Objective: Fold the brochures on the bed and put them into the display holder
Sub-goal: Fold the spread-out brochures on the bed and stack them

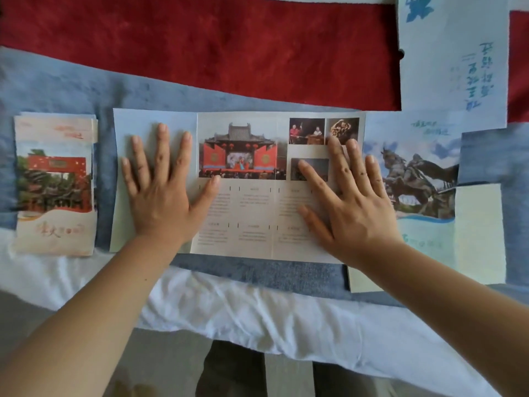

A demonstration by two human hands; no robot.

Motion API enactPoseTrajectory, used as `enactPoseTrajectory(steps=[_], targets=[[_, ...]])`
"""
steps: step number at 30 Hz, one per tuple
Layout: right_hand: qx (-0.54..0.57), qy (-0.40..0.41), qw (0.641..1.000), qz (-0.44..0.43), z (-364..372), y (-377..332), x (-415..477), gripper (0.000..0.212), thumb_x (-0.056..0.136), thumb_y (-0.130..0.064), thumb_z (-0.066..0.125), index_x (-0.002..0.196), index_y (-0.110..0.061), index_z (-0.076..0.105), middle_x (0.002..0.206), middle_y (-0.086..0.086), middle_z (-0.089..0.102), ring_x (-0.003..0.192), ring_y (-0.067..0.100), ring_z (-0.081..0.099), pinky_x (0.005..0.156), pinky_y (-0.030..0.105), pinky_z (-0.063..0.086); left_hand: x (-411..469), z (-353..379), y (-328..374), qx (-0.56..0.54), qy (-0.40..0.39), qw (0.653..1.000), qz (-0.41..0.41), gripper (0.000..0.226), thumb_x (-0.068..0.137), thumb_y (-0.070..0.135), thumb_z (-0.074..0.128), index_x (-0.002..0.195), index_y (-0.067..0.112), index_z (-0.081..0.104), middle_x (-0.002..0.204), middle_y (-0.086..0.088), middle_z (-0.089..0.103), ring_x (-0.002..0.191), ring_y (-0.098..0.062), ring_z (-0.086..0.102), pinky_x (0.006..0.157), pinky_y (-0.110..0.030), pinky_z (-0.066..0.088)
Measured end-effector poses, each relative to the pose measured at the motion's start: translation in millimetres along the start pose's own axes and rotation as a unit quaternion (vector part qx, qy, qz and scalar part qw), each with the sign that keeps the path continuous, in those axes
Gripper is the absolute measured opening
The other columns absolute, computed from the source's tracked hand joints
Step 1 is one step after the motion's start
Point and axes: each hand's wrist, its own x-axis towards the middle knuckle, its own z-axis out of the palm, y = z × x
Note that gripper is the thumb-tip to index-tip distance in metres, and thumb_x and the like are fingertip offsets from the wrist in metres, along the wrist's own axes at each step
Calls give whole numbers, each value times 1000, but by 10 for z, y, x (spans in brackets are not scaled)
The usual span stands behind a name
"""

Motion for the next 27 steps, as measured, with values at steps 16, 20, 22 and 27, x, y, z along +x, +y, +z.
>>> enactPoseTrajectory(steps=[16,20,22,27], targets=[[-36,10,999,-37,271,-501,341,68,106,-61,27,166,-33,12,172,19,1,160,38,0,127,58,7,-113,-56,-609,-168,37,980,-100,105,84,86,27,165,21,8,171,-16,3,158,-37,-1,127,-53,-1],[-42,15,998,-34,293,-505,350,68,106,-61,27,166,-33,12,172,19,1,160,38,-1,127,58,6,-130,-152,-550,-240,18,967,-80,100,87,79,30,165,20,12,172,-15,2,159,-33,-3,127,-50,-3],[-47,14,998,-35,291,-508,350,68,106,-61,27,166,-32,12,172,20,0,160,38,-1,127,58,6,-138,-206,-491,-289,6,956,-57,98,87,76,31,164,19,11,172,-15,1,159,-31,-4,127,-47,-3],[-53,-9,998,-28,221,-536,356,68,106,-61,24,166,-32,11,172,19,-1,160,37,-3,127,58,6,-139,-307,-294,-349,-17,935,-62,94,86,75,31,164,28,7,172,-8,-4,159,-24,-9,125,-46,-8]])
